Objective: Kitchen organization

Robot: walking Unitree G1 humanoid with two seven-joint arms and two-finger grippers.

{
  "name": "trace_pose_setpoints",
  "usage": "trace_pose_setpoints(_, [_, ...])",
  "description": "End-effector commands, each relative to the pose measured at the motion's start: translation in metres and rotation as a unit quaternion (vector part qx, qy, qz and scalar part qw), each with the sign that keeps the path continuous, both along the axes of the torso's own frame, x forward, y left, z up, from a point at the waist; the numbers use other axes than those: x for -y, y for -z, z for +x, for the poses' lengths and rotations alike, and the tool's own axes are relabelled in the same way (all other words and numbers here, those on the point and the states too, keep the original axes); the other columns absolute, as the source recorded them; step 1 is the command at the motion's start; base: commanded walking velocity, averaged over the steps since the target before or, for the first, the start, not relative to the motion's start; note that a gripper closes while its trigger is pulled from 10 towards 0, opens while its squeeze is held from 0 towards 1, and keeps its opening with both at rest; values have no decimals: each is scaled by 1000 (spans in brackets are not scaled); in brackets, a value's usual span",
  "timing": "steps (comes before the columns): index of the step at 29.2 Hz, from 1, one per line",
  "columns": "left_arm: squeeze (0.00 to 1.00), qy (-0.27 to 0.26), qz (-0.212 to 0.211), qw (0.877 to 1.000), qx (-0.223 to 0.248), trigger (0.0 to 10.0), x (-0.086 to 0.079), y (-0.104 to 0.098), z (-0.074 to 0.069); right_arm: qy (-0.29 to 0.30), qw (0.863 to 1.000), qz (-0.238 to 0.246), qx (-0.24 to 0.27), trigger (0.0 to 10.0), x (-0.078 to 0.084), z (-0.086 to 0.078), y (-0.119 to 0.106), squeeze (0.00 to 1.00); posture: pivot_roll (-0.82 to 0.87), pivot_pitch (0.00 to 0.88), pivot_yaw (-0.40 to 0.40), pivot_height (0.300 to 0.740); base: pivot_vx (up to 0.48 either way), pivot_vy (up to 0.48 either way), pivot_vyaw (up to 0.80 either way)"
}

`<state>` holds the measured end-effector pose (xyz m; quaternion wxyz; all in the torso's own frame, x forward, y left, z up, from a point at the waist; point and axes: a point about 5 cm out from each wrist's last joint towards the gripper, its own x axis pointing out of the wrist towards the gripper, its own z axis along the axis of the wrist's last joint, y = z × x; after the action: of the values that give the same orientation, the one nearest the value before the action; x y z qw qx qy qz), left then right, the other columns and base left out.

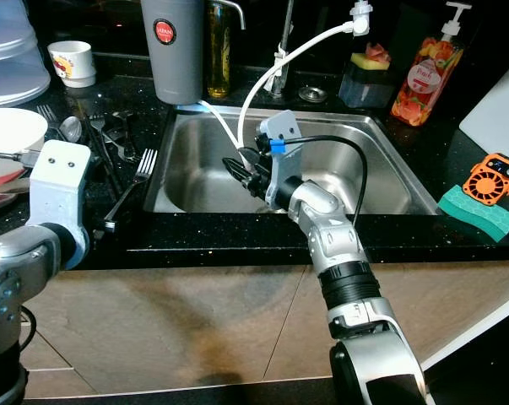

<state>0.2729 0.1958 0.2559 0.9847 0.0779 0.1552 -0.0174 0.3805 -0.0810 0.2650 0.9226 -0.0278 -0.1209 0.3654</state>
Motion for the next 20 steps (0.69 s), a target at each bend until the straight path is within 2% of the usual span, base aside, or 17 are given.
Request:
trace_pose_setpoints(1, [0, 4, -10, 999, -33, 2196, 1, 10, 1, 6, 1000, 1, -4, 10000, 5, -1, 1, 0, 95, 105, -73, 740, 0, 0, 0])
trace_pose_setpoints(2, [0, 4, -10, 999, -34, 0, 1, 10, 1, 5, 1000, 0, -4, 10000, 5, -1, 1, 0, 96, 106, -73, 740, 0, 0, 0])
trace_pose_setpoints(20, [0, -8, -29, 999, -38, 0, -3, 8, 1, 0, 1000, -10, -9, 10000, 4, -2, -1, 0, 94, 116, -80, 740, 0, 0, 0])
